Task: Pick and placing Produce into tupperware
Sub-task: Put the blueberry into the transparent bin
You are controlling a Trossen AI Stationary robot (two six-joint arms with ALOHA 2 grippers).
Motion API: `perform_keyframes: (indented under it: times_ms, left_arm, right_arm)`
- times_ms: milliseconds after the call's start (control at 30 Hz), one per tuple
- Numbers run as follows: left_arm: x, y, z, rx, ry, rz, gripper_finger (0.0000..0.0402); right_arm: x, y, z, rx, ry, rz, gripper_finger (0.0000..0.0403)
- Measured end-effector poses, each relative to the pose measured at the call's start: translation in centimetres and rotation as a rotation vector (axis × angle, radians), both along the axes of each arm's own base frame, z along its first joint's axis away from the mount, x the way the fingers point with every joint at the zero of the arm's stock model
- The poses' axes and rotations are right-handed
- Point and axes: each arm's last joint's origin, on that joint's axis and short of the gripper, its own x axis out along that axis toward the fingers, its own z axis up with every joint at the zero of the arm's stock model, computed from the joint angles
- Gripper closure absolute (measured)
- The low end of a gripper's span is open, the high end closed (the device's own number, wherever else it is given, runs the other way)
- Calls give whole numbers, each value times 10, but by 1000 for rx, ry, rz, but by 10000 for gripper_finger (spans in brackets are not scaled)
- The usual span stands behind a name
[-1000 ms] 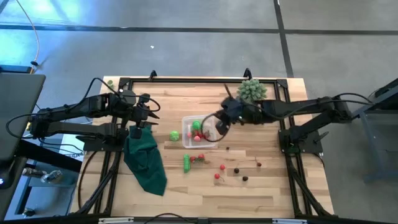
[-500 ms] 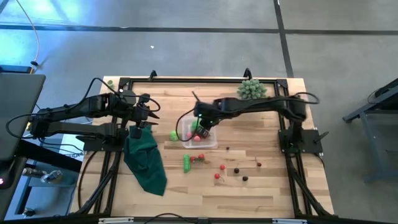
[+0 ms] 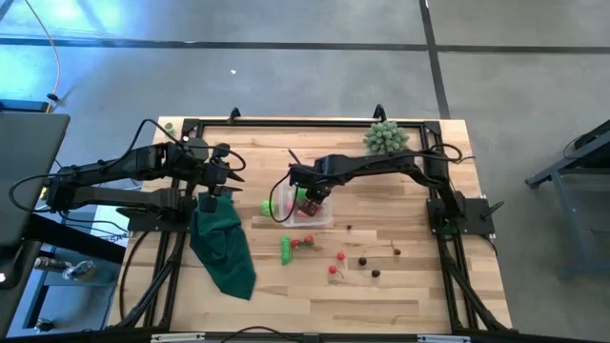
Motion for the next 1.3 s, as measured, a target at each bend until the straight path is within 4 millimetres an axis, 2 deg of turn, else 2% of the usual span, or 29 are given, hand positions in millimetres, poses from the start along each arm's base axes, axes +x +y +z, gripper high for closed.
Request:
perform_keyframes:
  times_ms: [467,700,1300]
  left_arm:
    - [0,0,0,1,0,0,295]
    - [0,0,0,0,0,0,295]
    - [0,0,0,0,0,0,295]
  right_arm:
    - [0,-2,-9,12,18,0,350]
    - [1,-3,-9,7,5,9,337]
    - [4,-3,-8,10,-21,10,335]
